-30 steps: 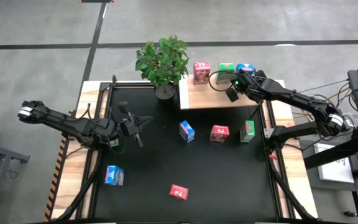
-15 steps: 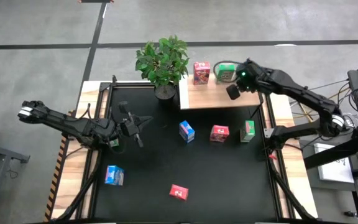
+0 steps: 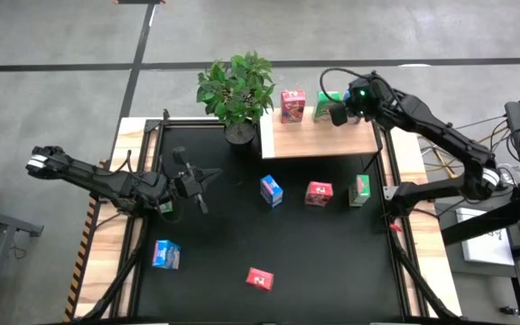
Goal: Stack cereal on shelf
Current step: Put the bottom right blue cereal box on the shelf
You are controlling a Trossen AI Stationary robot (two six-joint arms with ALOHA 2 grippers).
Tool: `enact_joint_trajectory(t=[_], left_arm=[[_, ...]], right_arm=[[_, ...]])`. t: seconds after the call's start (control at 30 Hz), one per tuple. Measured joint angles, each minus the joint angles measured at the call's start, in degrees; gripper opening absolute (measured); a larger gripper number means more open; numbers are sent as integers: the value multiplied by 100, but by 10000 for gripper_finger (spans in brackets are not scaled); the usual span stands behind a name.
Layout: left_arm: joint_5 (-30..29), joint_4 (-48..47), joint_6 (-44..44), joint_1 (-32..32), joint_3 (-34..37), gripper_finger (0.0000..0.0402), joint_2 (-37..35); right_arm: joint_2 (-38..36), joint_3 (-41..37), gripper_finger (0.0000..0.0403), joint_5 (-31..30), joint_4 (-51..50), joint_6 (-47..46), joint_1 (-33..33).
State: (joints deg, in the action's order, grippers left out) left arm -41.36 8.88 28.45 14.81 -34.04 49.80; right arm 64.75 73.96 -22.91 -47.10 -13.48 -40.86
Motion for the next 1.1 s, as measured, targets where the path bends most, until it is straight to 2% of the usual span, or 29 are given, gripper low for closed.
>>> enact_joint_trajectory(t=[0.33, 0.6, 1.0, 1.1], left_arm=[[0, 0, 0, -1, 3, 0, 0], [0, 2, 0, -1, 7, 0, 0], [0, 2, -4, -1, 7, 0, 0], [0, 2, -4, -2, 7, 0, 0]], right_arm=[[57, -43, 9, -126, 34, 123, -118], [28, 225, 9, -106, -51, 153, -105], [27, 1238, 9, -97, -1992, -39, -307], [25, 1474, 9, 335, -2223, -43, -471]])
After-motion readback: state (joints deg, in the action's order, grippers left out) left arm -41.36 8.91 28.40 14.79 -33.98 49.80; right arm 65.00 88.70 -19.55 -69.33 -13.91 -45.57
